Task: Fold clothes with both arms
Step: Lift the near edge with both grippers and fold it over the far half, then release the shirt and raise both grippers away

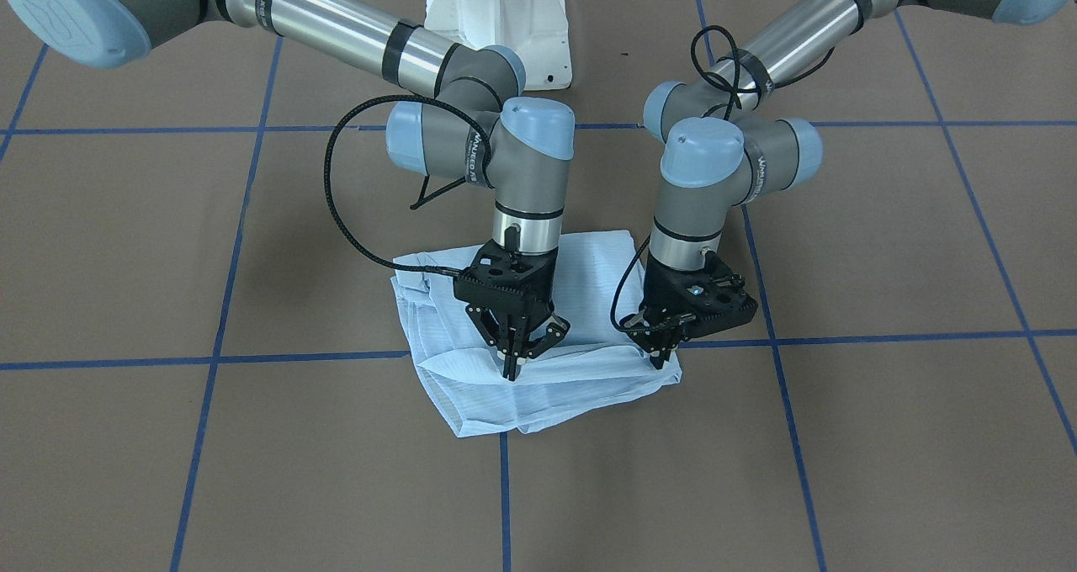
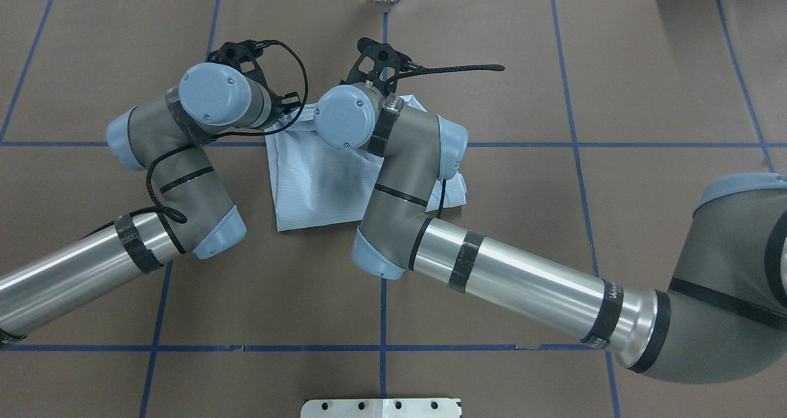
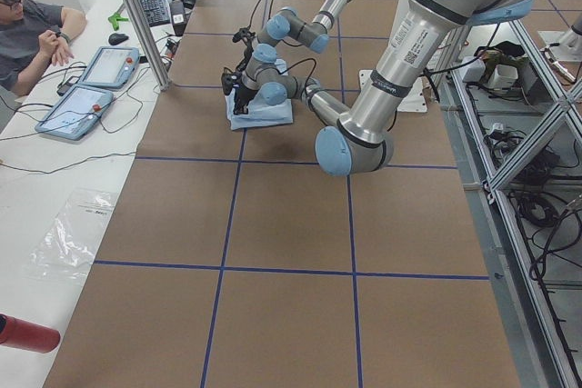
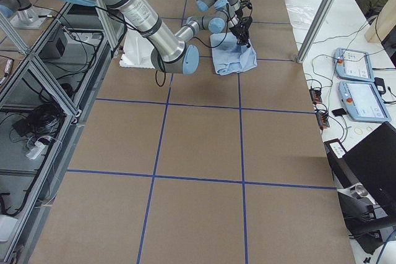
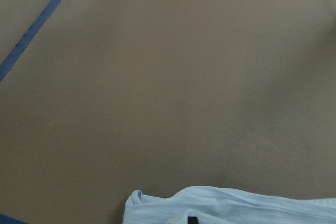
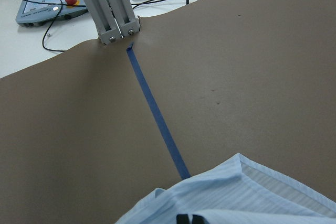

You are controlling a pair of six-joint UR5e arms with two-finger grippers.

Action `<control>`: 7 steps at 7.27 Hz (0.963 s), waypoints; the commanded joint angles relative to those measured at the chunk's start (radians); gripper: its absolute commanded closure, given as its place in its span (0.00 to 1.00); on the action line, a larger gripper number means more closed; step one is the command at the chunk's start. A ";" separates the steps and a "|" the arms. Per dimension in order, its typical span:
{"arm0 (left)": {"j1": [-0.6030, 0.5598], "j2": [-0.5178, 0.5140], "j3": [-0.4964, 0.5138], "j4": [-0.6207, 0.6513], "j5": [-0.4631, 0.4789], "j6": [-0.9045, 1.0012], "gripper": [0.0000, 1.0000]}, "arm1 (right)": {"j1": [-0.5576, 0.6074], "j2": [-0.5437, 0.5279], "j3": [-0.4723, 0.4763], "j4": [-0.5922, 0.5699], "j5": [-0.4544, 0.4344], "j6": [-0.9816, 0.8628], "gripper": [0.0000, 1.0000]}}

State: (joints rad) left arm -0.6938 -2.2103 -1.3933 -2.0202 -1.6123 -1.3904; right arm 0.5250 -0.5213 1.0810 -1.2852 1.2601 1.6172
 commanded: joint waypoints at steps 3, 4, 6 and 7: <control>-0.078 0.145 -0.247 0.012 -0.179 0.298 0.00 | 0.102 0.050 0.038 -0.084 0.247 -0.143 0.00; -0.091 0.218 -0.367 0.052 -0.208 0.364 0.00 | 0.136 0.041 0.124 -0.218 0.324 -0.216 0.00; -0.114 0.314 -0.643 0.340 -0.230 0.527 0.00 | 0.247 -0.093 0.372 -0.397 0.476 -0.430 0.00; -0.160 0.342 -0.726 0.463 -0.265 0.642 0.00 | 0.353 -0.229 0.505 -0.433 0.593 -0.617 0.00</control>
State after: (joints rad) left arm -0.8115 -1.9120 -1.9893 -1.7192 -1.8428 -0.8756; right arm 0.7692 -0.6093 1.4210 -1.6492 1.7278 1.1989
